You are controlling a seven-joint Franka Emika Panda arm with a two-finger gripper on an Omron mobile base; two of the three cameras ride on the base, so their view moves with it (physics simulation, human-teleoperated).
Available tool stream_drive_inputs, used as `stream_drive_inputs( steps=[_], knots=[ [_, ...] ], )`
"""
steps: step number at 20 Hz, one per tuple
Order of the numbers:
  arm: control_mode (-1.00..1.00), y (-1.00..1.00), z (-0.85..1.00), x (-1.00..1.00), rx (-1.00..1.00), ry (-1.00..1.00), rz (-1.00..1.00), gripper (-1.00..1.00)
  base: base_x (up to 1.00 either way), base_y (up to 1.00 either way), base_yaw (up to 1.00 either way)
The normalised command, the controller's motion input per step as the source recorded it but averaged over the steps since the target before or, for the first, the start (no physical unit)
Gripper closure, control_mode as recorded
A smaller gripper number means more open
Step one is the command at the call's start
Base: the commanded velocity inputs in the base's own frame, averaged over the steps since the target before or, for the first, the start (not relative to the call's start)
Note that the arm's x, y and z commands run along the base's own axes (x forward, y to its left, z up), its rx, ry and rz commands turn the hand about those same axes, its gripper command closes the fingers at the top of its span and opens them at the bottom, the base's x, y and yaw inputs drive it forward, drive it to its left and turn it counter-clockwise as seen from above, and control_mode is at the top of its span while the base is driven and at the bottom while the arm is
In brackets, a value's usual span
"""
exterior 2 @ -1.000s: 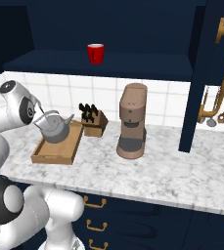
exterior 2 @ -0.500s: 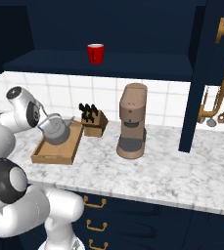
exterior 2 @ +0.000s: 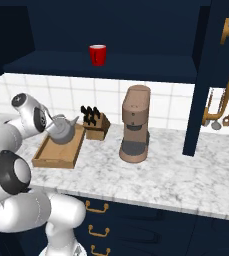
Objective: Pick the kettle from the counter and place it on the tray. Then pick the mug from the cabinet and place it on the tray. Then close the cabinet doors.
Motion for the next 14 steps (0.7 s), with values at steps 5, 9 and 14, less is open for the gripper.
stream_drive_inputs(
  steps=[5, 9, 14],
  knots=[
    [-1.00, 0.01, -0.09, 0.17, 0.03, 0.00, 0.00, 1.00, 0.00, 0.00, 0.00],
    [-1.00, 0.02, -0.15, 0.11, 0.08, 0.00, 0.00, 1.00, 0.00, 0.00, 0.00],
    [-1.00, 0.01, -0.17, 0.11, 0.06, 0.00, 0.03, 1.00, 0.00, 0.00, 0.00]
  ],
)
